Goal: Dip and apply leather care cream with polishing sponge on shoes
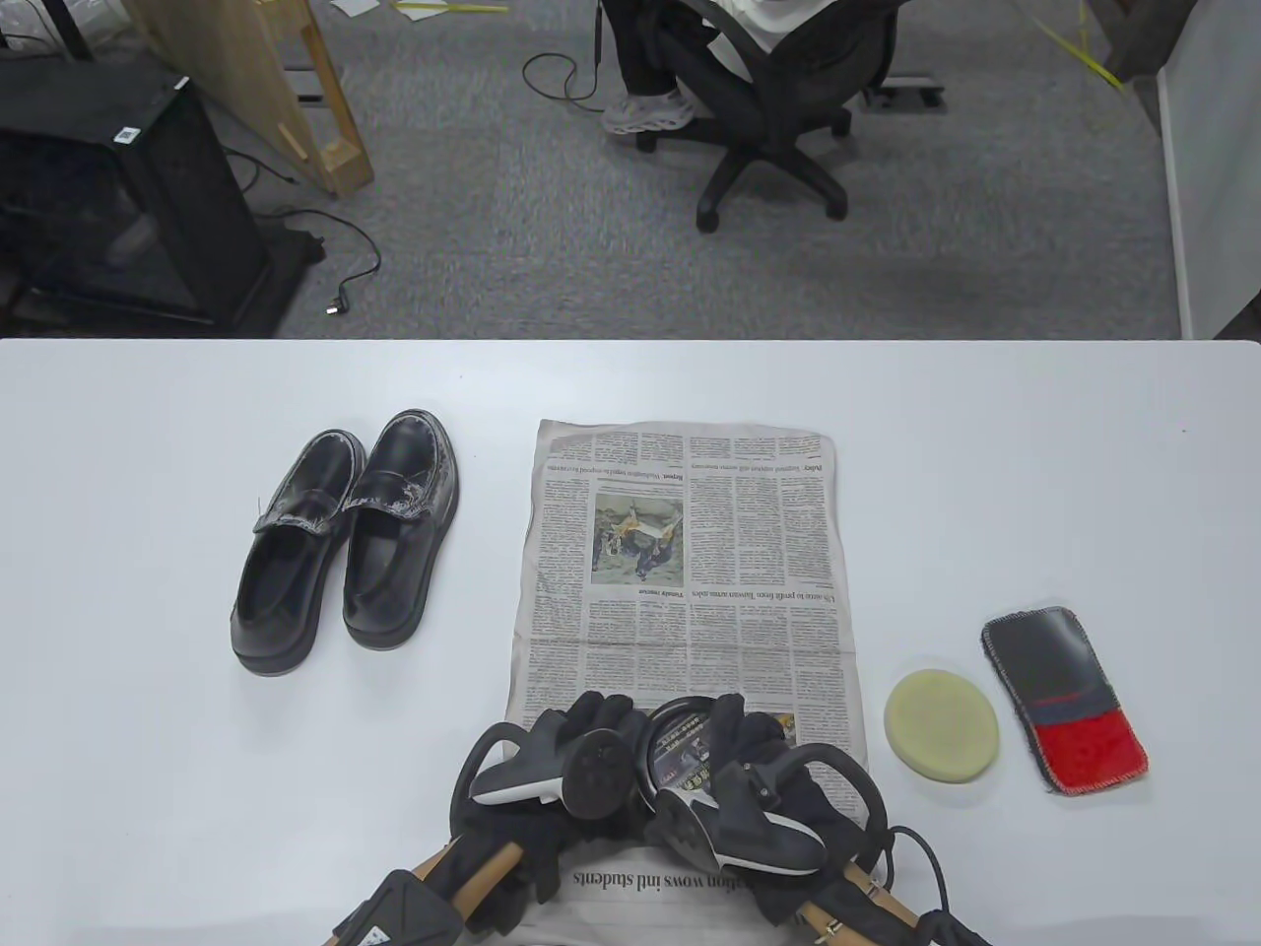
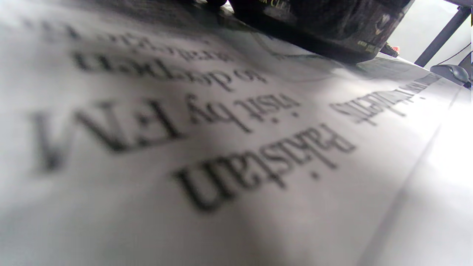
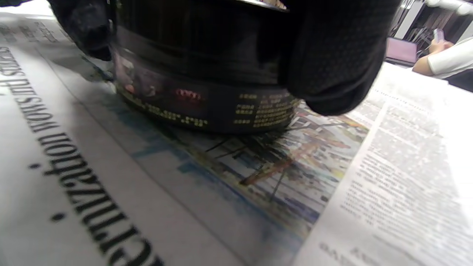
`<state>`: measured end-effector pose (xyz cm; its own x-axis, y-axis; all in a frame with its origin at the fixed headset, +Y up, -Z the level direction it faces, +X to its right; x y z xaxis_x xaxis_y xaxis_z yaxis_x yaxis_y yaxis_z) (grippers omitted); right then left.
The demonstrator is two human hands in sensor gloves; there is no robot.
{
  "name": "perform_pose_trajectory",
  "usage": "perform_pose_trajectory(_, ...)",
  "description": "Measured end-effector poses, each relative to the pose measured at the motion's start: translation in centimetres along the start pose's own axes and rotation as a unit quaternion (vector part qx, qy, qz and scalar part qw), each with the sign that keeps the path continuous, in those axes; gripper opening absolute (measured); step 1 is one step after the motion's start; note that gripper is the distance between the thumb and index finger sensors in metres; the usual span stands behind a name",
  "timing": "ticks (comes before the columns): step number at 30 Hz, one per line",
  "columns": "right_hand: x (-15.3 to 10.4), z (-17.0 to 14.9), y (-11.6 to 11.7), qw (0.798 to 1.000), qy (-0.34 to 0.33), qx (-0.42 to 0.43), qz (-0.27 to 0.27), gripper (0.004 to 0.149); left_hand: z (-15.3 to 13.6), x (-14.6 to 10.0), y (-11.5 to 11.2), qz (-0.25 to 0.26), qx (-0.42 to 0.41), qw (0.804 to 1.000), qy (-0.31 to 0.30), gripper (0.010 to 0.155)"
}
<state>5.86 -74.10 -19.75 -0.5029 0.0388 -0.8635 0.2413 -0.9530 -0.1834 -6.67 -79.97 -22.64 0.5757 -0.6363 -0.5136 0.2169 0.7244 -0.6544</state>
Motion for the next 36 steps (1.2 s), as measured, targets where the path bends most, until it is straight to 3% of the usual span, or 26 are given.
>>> perform_pose_trajectory(4,0.0,-0.4,-0.1,1.000,0.000,0.015,0.012,0.123,-0.1,-0.1,0.3,0.009,0.004,1.000,0.000,0.098)
perform_pose_trajectory(9,0.0,-2.9,-0.1,0.992,0.009,0.120,0.045,0.106,-1.1,-1.7,2.0,0.023,0.001,1.000,0.010,0.097)
perform_pose_trajectory(13,-1.1,-5.7,-1.0,0.993,0.037,0.115,-0.005,0.095,-1.6,-4.4,4.3,0.094,-0.025,0.995,0.014,0.096)
perform_pose_trajectory(17,-2.2,-7.8,-1.1,0.979,0.078,0.162,-0.100,0.093,1.6,-5.3,5.7,0.152,-0.033,0.988,-0.012,0.107)
perform_pose_trajectory(19,-2.6,-8.5,-0.5,0.972,0.093,0.169,-0.138,0.093,4.1,-4.4,5.7,0.134,0.006,0.991,-0.007,0.111)
perform_pose_trajectory(22,-3.1,-9.3,0.0,0.973,0.110,0.144,-0.145,0.092,7.7,-1.7,5.4,0.080,0.091,0.992,0.026,0.116)
perform_pose_trajectory(26,-3.6,-10.0,-0.2,0.969,0.125,0.135,-0.163,0.093,9.5,2.3,4.4,-0.041,0.142,0.986,0.072,0.122)
perform_pose_trajectory(28,-3.7,-10.1,-0.3,0.968,0.125,0.137,-0.166,0.093,10.0,2.8,4.6,-0.023,0.200,0.973,0.115,0.124)
perform_pose_trajectory(33,-3.8,-10.1,-0.3,0.968,0.121,0.140,-0.171,0.094,8.9,2.7,5.2,0.013,0.121,0.989,0.081,0.121)
perform_pose_trajectory(36,-3.9,-10.1,-0.6,0.967,0.120,0.134,-0.180,0.093,7.2,1.1,5.8,0.034,0.104,0.991,0.082,0.122)
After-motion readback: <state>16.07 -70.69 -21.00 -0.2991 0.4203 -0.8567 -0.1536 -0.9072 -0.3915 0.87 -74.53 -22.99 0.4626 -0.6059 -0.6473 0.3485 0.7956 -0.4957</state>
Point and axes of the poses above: the tracker on the back of each hand, its own z axis roughly to the thumb side, its own x axis roughly from the wrist to the fingertips, y = z × x, the point moved 3 cm from there along x, roughly from the wrist to the fingertips, and after that the axes turned 15 degrees about -z, right-handed, at the moved point
